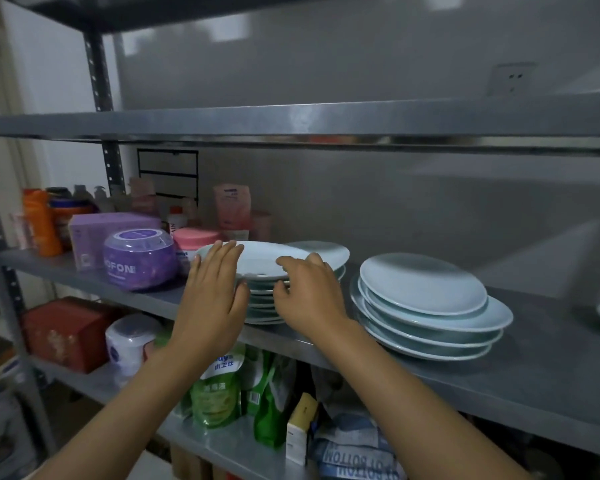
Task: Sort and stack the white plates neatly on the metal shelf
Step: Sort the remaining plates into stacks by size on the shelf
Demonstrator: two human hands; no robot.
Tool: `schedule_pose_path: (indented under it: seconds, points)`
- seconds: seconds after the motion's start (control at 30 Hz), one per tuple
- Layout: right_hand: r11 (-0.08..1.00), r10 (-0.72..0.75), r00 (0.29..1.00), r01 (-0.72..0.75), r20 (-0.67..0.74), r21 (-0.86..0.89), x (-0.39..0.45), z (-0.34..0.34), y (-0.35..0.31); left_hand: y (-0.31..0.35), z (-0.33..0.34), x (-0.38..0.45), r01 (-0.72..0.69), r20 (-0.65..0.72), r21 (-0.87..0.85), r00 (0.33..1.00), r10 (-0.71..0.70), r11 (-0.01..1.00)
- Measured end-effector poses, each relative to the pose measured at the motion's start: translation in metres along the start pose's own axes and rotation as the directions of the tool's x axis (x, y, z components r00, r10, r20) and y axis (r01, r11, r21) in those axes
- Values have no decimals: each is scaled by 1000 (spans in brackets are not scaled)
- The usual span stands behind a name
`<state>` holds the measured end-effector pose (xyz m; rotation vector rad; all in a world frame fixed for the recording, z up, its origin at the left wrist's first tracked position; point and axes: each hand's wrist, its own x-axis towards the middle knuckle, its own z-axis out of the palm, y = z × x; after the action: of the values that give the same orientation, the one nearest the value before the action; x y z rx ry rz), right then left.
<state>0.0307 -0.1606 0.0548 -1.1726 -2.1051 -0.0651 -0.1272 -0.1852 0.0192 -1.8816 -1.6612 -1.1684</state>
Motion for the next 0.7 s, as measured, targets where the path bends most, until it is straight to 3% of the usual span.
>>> schedule_pose_path:
  seconds: [0.17, 0.3, 0.57, 0.7]
  points:
    - [999, 23, 993, -19, -117, 32, -8, -25, 24, 32, 11, 9, -44, -14, -35, 999, 43, 998]
    - [998, 52, 972, -56, -231, -11, -26, -65, 66, 85, 27, 20, -193, -47, -83, 981, 190, 978]
    - [925, 220, 895, -317, -389, -207, -85, -151, 179, 237, 81, 18, -467, -92, -265, 883, 460, 844]
    - [859, 312, 848, -445, -429, -254, -128, -191, 233, 317, 121, 2, -521, -72, -354, 843, 533, 777]
